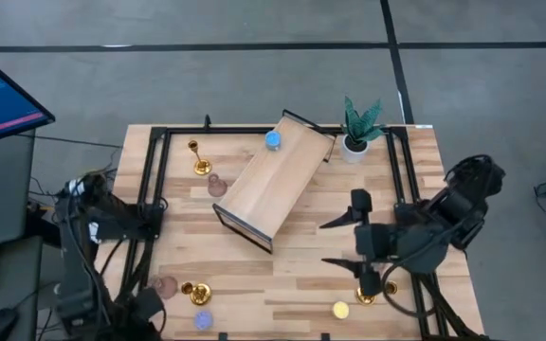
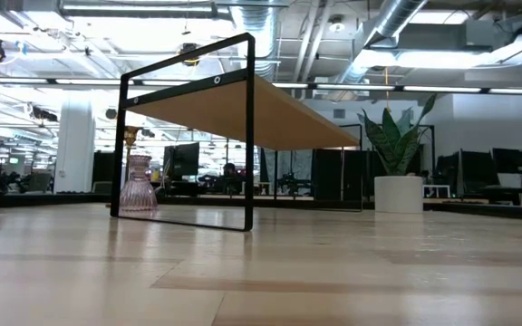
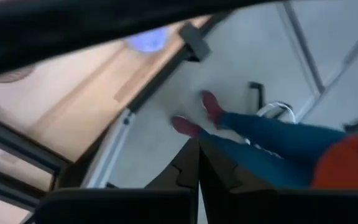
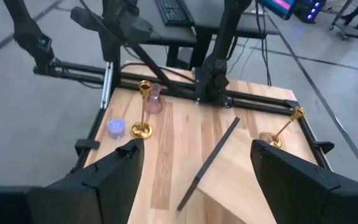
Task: Pick & Place candle stick holders
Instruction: Put the purple candle on the shelf
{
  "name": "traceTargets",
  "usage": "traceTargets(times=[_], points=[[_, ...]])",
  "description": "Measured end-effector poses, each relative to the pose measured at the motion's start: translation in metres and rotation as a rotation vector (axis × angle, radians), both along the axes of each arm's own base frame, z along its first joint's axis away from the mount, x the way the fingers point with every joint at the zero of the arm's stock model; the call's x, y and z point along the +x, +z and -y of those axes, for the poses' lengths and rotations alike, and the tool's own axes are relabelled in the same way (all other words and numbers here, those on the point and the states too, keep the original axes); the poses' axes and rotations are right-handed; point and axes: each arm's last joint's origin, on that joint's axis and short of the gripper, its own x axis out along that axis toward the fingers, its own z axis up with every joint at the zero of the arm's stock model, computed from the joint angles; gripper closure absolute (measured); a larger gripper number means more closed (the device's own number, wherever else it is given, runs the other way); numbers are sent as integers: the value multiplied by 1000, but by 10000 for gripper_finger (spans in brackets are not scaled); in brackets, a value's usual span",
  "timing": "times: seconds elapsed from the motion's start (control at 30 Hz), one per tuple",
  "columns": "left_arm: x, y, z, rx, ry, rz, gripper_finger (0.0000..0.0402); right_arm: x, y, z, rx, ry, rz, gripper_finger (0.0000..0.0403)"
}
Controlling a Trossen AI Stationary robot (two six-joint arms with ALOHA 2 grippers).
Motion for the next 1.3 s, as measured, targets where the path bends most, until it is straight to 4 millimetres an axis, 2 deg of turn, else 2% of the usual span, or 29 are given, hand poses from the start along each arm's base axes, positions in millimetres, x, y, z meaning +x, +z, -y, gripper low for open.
traceTargets(times=[0.17, 0.27, 0.47, 0.57, 0.7, 0.8, 0.93, 1.0, 1.1, 1.3], points=[[5, -15, 10, 58, 16, 3, 393, 7, -9, -6, -13, -6, -33, 117], [4, -21, 14, 74, -18, -18, 367, 6, -8, -6, 25, -18, -34, 117], [12, -27, 15, 109, -35, -2, 275, -7, -4, -12, 74, 4, -24, 117], [21, -35, 10, 141, 0, 1, 220, -21, 2, -14, 72, 23, 4, 117], [35, -53, 0, 178, 56, -53, 160, -43, 15, -7, 5, 5, 77, 117], [39, -62, -5, 203, 75, -75, 135, -70, 29, 15, -39, -68, 135, 117], [38, -66, -5, 209, 69, -81, 126, -116, 44, 65, 42, -157, 178, 117], [37, -66, -4, 204, 71, -81, 128, -136, 44, 90, 96, -183, 187, 117], [37, -66, -4, 190, 89, -78, 132, -155, 35, 117, 136, -221, 211, 117], [39, -66, -4, 188, 105, -62, 133, -177, -6, 146, 166, -239, 224, 117]])
